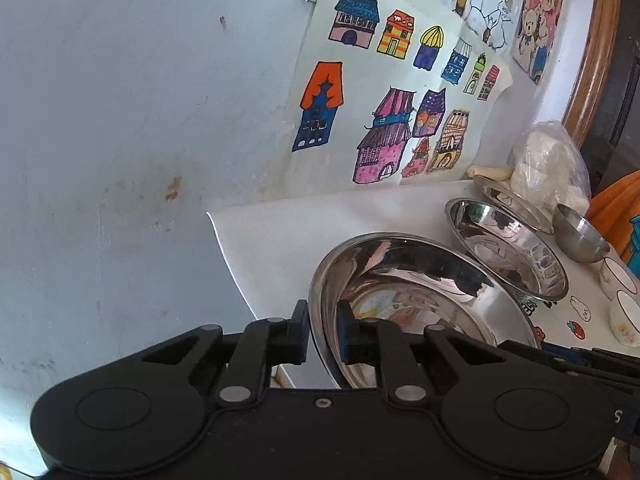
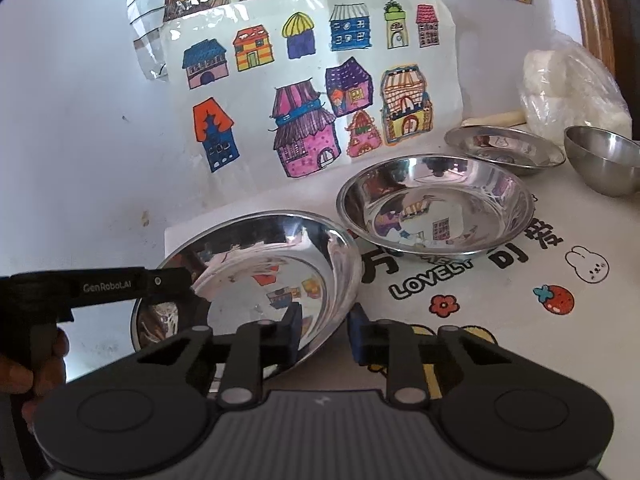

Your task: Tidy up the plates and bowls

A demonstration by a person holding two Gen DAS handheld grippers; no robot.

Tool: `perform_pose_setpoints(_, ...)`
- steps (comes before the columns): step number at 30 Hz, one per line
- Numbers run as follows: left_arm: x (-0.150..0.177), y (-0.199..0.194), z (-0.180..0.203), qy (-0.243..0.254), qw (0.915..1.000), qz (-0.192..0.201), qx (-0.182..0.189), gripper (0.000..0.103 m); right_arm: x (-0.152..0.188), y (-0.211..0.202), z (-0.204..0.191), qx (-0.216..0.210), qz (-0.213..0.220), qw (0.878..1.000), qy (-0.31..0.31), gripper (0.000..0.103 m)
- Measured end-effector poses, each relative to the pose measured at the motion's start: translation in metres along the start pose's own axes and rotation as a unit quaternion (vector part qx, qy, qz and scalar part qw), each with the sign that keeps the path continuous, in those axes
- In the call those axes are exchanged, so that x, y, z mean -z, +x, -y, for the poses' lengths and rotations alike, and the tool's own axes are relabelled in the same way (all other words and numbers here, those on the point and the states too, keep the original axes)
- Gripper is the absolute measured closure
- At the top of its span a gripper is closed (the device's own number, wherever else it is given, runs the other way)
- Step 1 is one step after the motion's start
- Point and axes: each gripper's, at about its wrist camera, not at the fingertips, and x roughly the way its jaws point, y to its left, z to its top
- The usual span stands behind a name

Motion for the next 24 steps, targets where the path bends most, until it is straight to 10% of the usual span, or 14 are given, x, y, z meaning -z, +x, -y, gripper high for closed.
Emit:
perform_pose_setpoints(12,-0.014,-0.027,0.027,0.014,0.9984,0.043,0.035,0.088,-0.012,-0.039,0.009,0.004,0.047,0.999,0.014,0.078)
perform_pose_setpoints(24,-0.052,0.032,0.093,0.039,0.9958,0.058,0.06,0.088,-0.048,-0.032,0.045,0.093,0.081,0.992,-0.001,0.078)
